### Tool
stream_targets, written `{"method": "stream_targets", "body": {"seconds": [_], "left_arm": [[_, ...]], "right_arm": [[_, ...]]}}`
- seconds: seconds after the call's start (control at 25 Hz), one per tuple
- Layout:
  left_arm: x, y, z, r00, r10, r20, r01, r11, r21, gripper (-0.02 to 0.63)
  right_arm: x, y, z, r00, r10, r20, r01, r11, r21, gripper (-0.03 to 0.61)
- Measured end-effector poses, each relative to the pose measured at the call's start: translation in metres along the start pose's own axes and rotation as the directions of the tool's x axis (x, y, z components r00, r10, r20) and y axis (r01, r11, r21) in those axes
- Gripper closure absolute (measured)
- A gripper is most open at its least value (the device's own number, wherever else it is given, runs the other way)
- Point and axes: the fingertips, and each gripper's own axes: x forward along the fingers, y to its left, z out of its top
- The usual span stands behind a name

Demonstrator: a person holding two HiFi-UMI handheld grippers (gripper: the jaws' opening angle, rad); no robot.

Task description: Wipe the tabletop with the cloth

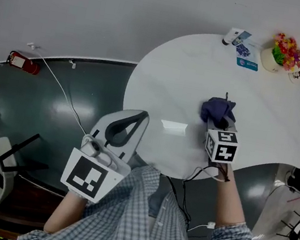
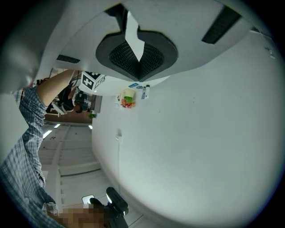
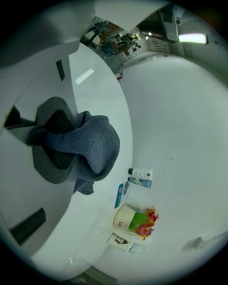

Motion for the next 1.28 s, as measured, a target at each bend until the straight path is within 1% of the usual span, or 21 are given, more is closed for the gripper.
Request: {"method": "stream_targets", "body": {"seconds": [0.24,0.44,0.56,0.72,0.88,1.0,1.12,1.2,1.28], "left_arm": [[-0.003,0.006,-0.002,1.0,0.016,0.001,-0.016,1.0,-0.001,0.612],[-0.009,0.014,-0.004,0.999,0.044,-0.001,-0.044,0.999,-0.019,0.612],[-0.012,0.019,-0.008,0.998,0.056,-0.012,-0.057,0.998,-0.024,0.612],[-0.018,0.026,-0.012,0.997,0.073,-0.016,-0.074,0.997,-0.039,0.612],[-0.02,0.033,-0.014,0.997,0.077,-0.018,-0.077,0.996,-0.037,0.612],[-0.022,0.037,-0.015,0.997,0.079,-0.012,-0.079,0.996,-0.043,0.612],[-0.024,0.037,-0.017,0.997,0.073,-0.012,-0.073,0.996,-0.057,0.612],[-0.023,0.035,-0.018,0.998,0.068,-0.014,-0.068,0.995,-0.067,0.612],[-0.021,0.034,-0.016,0.998,0.066,-0.012,-0.066,0.996,-0.06,0.612]], "right_arm": [[0.022,0.059,0.029,0.993,0.118,0.024,-0.116,0.99,-0.076,0.541],[0.04,0.112,0.053,0.972,0.233,0.021,-0.226,0.959,-0.172,0.541],[0.048,0.147,0.065,0.952,0.307,0.009,-0.297,0.928,-0.226,0.541],[0.053,0.196,0.074,0.917,0.399,-0.02,-0.384,0.866,-0.32,0.541],[0.054,0.232,0.081,0.885,0.465,-0.041,-0.439,0.8,-0.409,0.541],[0.05,0.254,0.079,0.863,0.502,-0.066,-0.474,0.756,-0.451,0.541],[0.047,0.265,0.076,0.853,0.515,-0.083,-0.489,0.732,-0.474,0.541],[0.048,0.264,0.075,0.852,0.517,-0.084,-0.49,0.728,-0.479,0.541],[0.051,0.262,0.078,0.851,0.519,-0.079,-0.488,0.726,-0.484,0.541]]}}
